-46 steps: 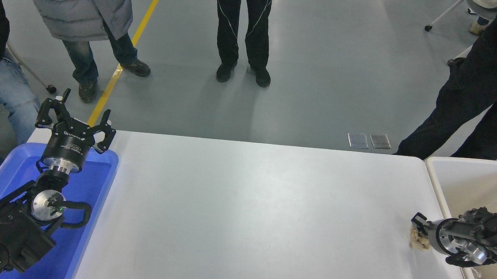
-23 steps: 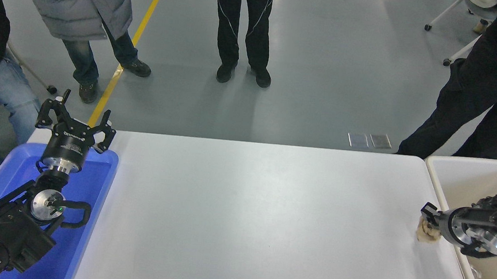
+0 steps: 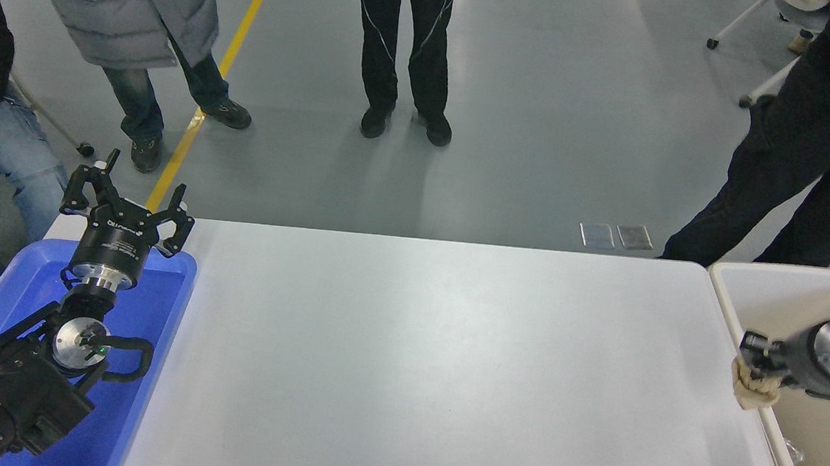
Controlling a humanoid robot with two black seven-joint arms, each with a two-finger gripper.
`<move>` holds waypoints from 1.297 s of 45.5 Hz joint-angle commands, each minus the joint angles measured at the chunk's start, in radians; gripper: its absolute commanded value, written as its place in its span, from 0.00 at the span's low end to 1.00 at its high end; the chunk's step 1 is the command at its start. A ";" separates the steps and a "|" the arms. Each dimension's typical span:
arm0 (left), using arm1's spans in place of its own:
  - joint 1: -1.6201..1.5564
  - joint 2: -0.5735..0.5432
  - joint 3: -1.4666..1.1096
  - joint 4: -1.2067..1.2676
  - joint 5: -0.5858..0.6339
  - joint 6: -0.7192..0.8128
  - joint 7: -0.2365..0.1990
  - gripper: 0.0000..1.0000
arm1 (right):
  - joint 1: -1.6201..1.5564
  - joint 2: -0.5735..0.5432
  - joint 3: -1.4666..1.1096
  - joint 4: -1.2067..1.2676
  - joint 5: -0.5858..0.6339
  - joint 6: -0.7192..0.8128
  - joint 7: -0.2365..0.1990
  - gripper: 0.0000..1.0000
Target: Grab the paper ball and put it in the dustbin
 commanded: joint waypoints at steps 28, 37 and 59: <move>0.000 0.000 0.000 -0.001 0.000 0.001 0.000 0.98 | 0.751 -0.062 -0.013 0.116 -0.038 0.363 0.001 0.00; 0.000 0.000 0.000 -0.001 0.000 0.001 0.000 0.98 | 0.744 -0.064 -0.051 0.108 -0.044 0.363 -0.001 0.00; 0.000 0.000 0.000 0.001 0.000 0.001 -0.002 0.98 | 0.340 -0.212 -0.281 -0.137 -0.081 0.268 -0.001 0.00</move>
